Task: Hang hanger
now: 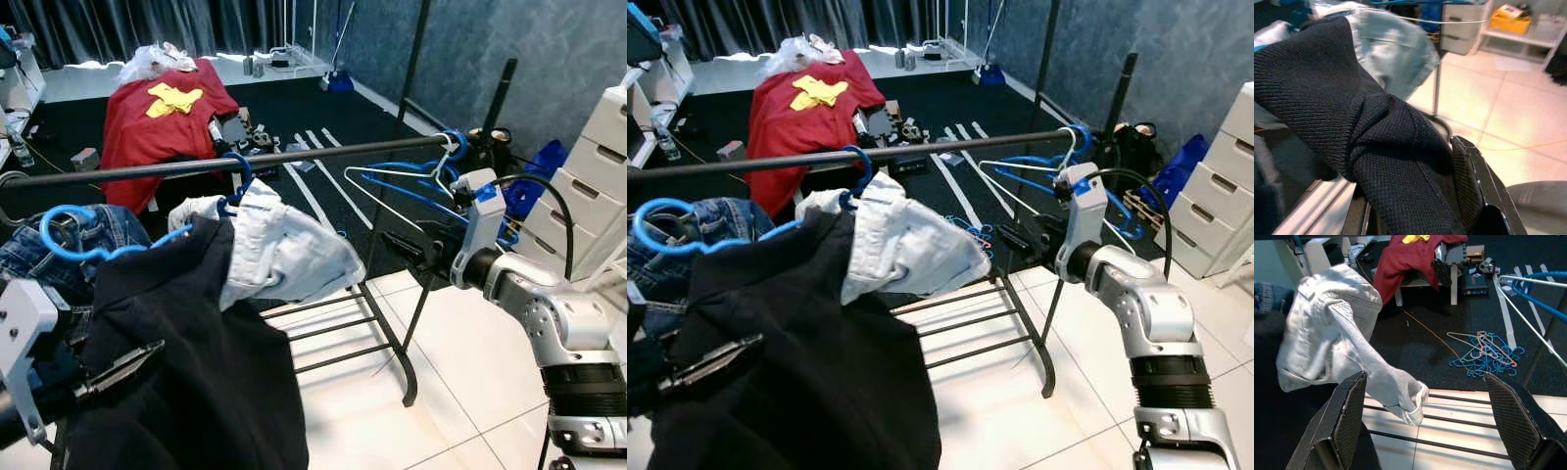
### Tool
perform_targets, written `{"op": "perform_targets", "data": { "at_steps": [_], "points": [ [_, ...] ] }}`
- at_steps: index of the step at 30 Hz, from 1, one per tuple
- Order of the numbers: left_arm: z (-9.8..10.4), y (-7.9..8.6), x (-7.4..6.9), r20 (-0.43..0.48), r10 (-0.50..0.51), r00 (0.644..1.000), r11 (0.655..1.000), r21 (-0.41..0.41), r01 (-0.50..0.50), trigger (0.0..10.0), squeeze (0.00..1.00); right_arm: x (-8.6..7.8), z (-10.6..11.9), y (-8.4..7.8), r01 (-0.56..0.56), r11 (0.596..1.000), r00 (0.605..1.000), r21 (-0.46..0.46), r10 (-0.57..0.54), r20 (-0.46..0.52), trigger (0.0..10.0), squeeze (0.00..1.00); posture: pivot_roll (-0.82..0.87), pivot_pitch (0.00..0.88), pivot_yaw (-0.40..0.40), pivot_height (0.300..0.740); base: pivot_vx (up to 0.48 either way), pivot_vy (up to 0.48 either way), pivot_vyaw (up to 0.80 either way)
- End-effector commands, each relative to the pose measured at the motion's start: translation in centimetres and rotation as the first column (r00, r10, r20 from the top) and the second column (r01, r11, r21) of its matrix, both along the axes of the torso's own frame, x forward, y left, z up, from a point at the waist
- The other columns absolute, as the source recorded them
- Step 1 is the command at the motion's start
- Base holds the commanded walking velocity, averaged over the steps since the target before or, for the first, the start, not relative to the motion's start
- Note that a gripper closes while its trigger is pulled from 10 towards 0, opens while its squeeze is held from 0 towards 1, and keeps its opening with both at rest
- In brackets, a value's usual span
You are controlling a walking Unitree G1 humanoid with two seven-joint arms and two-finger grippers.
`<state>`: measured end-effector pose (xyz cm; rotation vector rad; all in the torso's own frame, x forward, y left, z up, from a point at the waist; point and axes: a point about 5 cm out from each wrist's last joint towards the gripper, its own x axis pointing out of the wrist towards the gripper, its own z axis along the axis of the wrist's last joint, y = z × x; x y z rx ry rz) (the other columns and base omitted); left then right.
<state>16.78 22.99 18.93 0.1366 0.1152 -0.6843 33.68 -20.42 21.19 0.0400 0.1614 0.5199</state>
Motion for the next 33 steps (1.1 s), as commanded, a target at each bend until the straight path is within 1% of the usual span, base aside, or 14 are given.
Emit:
{"op": "perform_targets", "data": {
  "at_steps": [1,3,4,6,11,16,22,26,27,28,29,31,32,33],
  "points": [
    [-0.3,-1.8,-0.2,-0.013,-0.060,0.998,0.997,-0.041,0.060,10.0,0.00,0.0,0.0,0.0,-0.010,1.000,1.000,0.014,0.010,0.009,10.0,0.00,-0.18,0.000,-0.043,0.740,-0.345,0.000,0.00],
    [-0.9,-3.8,0.2,-0.008,-0.078,0.997,0.992,-0.099,0.077,10.0,0.00,0.0,-0.2,0.3,-0.027,1.000,1.000,0.016,0.027,0.005,10.0,0.00,-0.17,0.000,-0.049,0.740,-0.480,0.000,0.00],
    [-0.9,-3.8,0.2,-0.008,-0.078,0.997,0.992,-0.099,0.077,10.0,0.00,0.0,-0.2,0.3,-0.027,1.000,1.000,0.016,0.027,0.005,10.0,0.00,-0.17,0.000,-0.049,0.740,-0.480,0.000,0.00],
    [-0.5,-5.8,1.4,0.047,-0.072,0.996,0.982,-0.173,0.079,10.0,0.00,0.0,-0.2,0.7,-0.057,0.998,0.998,0.019,0.057,0.004,10.0,0.00,-0.17,0.000,-0.050,0.740,-0.480,0.000,0.00],
    [0.4,-6.3,2.5,0.102,-0.051,0.993,0.974,-0.212,0.072,10.0,0.00,-0.1,0.0,0.8,-0.090,0.996,0.996,0.019,0.089,0.013,10.0,0.00,-0.17,0.000,-0.051,0.740,-0.480,0.000,0.00],
    [3.6,-5.6,4.9,0.252,0.006,0.968,0.957,-0.283,0.068,10.0,0.00,-0.8,1.1,0.5,-0.191,0.981,0.980,0.026,0.189,0.063,10.0,0.00,-0.17,0.000,-0.049,0.740,-0.419,0.000,0.00],
    [6.1,-3.7,6.0,0.362,0.042,0.931,0.957,-0.281,0.066,10.0,0.00,-1.6,1.9,-0.1,-0.268,0.963,0.960,0.033,0.265,0.091,10.0,0.00,-0.18,0.000,-0.049,0.740,-0.173,0.000,0.00],
    [6.1,-3.7,6.0,0.362,0.042,0.931,0.957,-0.281,0.066,10.0,0.00,-1.6,1.9,-0.1,-0.268,0.963,0.960,0.033,0.265,0.091,10.0,0.00,-0.18,0.000,-0.049,0.740,0.000,0.000,0.00],
    [7.3,-2.2,6.0,0.415,0.042,0.909,0.964,-0.254,0.071,10.0,0.00,-2.3,2.4,-0.5,-0.322,0.945,0.943,0.062,0.314,0.109,10.0,0.00,-0.18,0.000,-0.047,0.740,0.000,0.000,0.00],
    [7.3,-2.2,6.0,0.415,0.042,0.909,0.964,-0.254,0.071,10.0,0.00,-2.3,2.4,-0.5,-0.322,0.945,0.943,0.062,0.314,0.109,10.0,0.00,-0.18,0.000,-0.047,0.740,0.000,0.000,0.00],
    [8.5,-0.3,6.0,0.467,0.048,0.883,0.985,-0.169,0.036,10.0,0.00,-3.1,3.4,-1.1,-0.388,0.913,0.918,0.129,0.369,0.146,10.0,0.00,-0.17,0.000,-0.048,0.740,0.000,0.000,0.00],
    [8.5,-0.3,6.0,0.467,0.048,0.883,0.985,-0.169,0.036,10.0,0.00,-3.1,3.4,-1.1,-0.388,0.913,0.918,0.129,0.369,0.146,10.0,0.00,-0.17,0.000,-0.048,0.740,0.000,0.000,0.00],
    [9.7,1.4,6.3,0.508,0.062,0.859,0.997,-0.061,-0.036,10.0,0.00,-3.9,4.3,-1.8,-0.446,0.876,0.890,0.182,0.413,0.191,10.0,0.00,-0.17,0.000,-0.049,0.740,0.000,0.000,0.00],
    [9.7,1.4,6.3,0.508,0.062,0.859,0.997,-0.061,-0.036,10.0,0.00,-3.9,4.3,-1.8,-0.446,0.876,0.890,0.182,0.413,0.191,10.0,0.00,-0.17,0.000,-0.049,0.740,0.000,0.000,0.00]
  ]
}}
